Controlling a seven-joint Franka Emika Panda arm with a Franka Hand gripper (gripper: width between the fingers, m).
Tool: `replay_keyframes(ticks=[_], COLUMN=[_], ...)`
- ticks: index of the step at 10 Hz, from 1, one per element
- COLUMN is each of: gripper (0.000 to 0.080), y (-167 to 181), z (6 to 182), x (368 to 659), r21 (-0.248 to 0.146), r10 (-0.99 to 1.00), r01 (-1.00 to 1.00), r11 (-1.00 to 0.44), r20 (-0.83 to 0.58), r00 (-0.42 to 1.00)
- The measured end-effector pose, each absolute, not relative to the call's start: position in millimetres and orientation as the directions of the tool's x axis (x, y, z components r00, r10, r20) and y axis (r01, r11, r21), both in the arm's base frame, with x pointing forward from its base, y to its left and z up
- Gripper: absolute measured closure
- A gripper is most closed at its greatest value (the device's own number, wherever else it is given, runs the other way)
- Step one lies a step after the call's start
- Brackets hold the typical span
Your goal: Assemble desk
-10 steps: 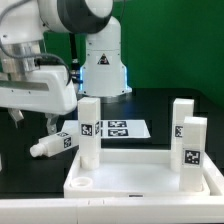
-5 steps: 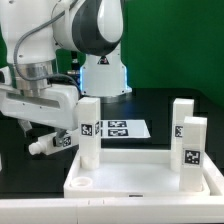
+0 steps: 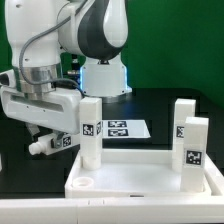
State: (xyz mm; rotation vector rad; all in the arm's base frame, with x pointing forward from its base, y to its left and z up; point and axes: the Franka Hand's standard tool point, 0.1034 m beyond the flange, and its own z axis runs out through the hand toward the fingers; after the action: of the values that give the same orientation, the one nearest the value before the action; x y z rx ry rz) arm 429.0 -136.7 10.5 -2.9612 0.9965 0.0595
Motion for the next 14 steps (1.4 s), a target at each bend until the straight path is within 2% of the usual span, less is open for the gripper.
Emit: replay_keyframes(ticks=[1, 3, 4, 6, 7, 9, 10, 12, 13, 14], gripper=[0.0515, 0.0515, 0.0515, 0.0515, 0.0515, 0.0515, 0.0515, 0.0515, 0.0515, 0.0515], y=[-136.7, -138.1, -140.2, -147.0, -151.6, -151.2, -149.2, -120.1, -110.5, -120.2], z=[10.7, 11.4, 19.3, 32.6, 27.7, 27.9, 30.7, 44.5, 49.1, 45.5], x=[429.2, 429.5, 432.7, 441.3, 435.0, 435.5, 436.7, 429.7, 430.2, 425.9], r21=[-0.004, -0.003, 0.003, 0.028, 0.045, 0.042, 0.062, 0.115, 0.167, 0.205], r10=[-0.604, -0.574, -0.494, -0.199, -0.157, -0.068, 0.079, 0.390, 0.451, 0.458], r01=[-0.605, -0.575, -0.494, -0.199, -0.156, -0.067, 0.079, 0.383, 0.435, 0.436], r11=[-0.796, -0.818, -0.869, -0.980, -0.987, -0.997, -0.995, -0.917, -0.885, -0.876], r20=[-0.041, -0.041, -0.056, -0.012, -0.012, -0.017, -0.003, 0.044, 0.072, 0.075], r00=[0.796, 0.818, 0.868, 0.980, 0.988, 0.998, 0.997, 0.920, 0.890, 0.886])
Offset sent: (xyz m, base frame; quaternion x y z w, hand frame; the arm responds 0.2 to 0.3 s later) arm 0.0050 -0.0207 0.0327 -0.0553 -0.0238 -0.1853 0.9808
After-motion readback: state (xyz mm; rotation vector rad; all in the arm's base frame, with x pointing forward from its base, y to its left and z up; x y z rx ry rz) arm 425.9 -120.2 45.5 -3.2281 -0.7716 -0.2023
